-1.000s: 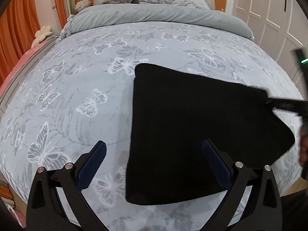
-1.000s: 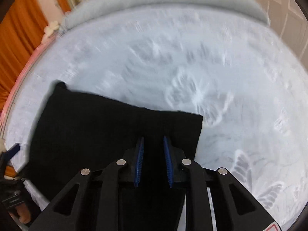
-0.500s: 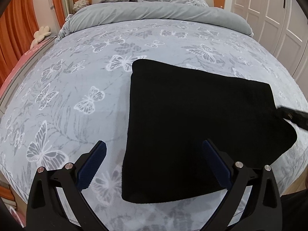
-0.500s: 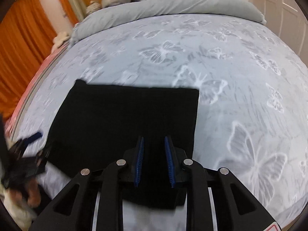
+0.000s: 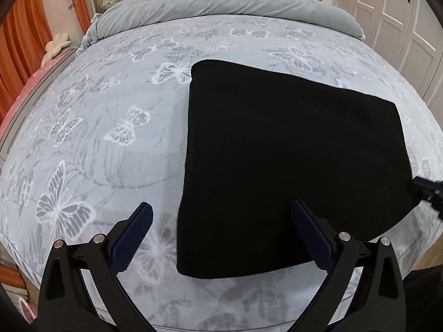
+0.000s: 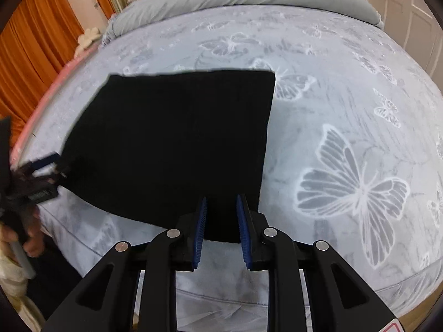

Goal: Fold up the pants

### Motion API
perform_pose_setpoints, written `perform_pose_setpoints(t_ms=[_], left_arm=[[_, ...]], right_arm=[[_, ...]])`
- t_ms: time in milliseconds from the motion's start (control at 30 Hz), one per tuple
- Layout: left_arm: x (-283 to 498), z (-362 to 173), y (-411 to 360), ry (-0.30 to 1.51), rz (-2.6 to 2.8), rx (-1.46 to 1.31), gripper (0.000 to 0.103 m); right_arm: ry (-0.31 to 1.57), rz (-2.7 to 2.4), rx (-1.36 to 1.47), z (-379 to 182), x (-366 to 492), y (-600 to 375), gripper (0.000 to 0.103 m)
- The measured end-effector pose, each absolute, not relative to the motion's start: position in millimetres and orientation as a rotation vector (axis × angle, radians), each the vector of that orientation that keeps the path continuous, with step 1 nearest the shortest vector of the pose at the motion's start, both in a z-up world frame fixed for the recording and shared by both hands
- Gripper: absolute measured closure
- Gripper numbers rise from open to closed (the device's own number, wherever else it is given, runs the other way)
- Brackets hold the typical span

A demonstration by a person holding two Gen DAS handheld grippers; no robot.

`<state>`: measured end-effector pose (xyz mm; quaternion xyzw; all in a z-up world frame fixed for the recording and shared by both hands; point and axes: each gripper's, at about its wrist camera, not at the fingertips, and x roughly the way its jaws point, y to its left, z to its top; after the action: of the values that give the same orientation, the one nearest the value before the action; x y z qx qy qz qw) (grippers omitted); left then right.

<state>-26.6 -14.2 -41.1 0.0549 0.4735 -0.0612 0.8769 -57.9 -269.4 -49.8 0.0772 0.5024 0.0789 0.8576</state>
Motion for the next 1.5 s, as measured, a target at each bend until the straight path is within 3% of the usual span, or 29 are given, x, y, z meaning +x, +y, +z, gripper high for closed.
perform_pose_setpoints(t_ms=[33, 67, 100, 133, 433, 667, 1067, 1133, 1400, 1433, 1467, 1500], left_arm=[[-27.3, -39.2, -12.3, 0.984, -0.134, 0.106, 0.005], [-27.8, -36.4, -9.4, 0.984, -0.147, 0.09, 0.005], [-27.3, -32.8, -3.8, 0.997, -0.179, 0.047, 0.005], [-26.0, -30.5, 0.7, 1.014, -0.217, 0.002, 0.005], [1.5, -74.9, 54.2, 1.314, -0.35, -0.502, 0.005], [16.7, -80.5, 52.9, 1.315, -0.376, -0.633, 0.005], [54.6, -81.0, 26.0, 1.296, -0.434, -0.508, 0.005], [64.1, -84.2, 23.2, 1.294, -0.441, -0.507, 0.005], [78.8, -88.0, 17.8, 1.299, -0.418, -0.538, 0.005], [78.4, -87.1, 15.7, 1.293, -0.418, -0.534, 0.006], [77.4, -85.9, 14.7, 1.285, -0.408, -0.534, 0.013], [75.2, -84.3, 15.6, 1.276, -0.382, -0.528, 0.021]], right_arm=[[1.037, 0.172, 0.185, -44.3, -59.6, -273.5, 0.067], [1.021, 0.157, 0.209, -39.6, -60.9, -278.9, 0.034], [1.007, 0.128, 0.232, -35.7, -62.4, -285.3, 0.02], [0.999, 0.118, 0.247, -33.8, -63.6, -289.0, 0.016], [1.2, 0.31, 0.608, -85.9, -47.6, -292.8, 0.015], [1.197, 0.269, 0.76, -96.5, -34.2, -296.7, 0.014], [1.185, 0.331, 0.835, -109.2, -6.3, -300.4, 0.013], [1.186, 0.361, 0.829, -109.7, 5.1, -294.4, 0.005], [1.165, 0.376, 0.816, -111.3, 24.2, -287.3, 0.005], [1.151, 0.366, 0.815, -110.2, 23.0, -287.7, 0.009], [1.139, 0.344, 0.801, -108.8, 23.1, -286.9, 0.039], [1.13, 0.304, 0.743, -107.3, 21.3, -285.9, 0.055]])
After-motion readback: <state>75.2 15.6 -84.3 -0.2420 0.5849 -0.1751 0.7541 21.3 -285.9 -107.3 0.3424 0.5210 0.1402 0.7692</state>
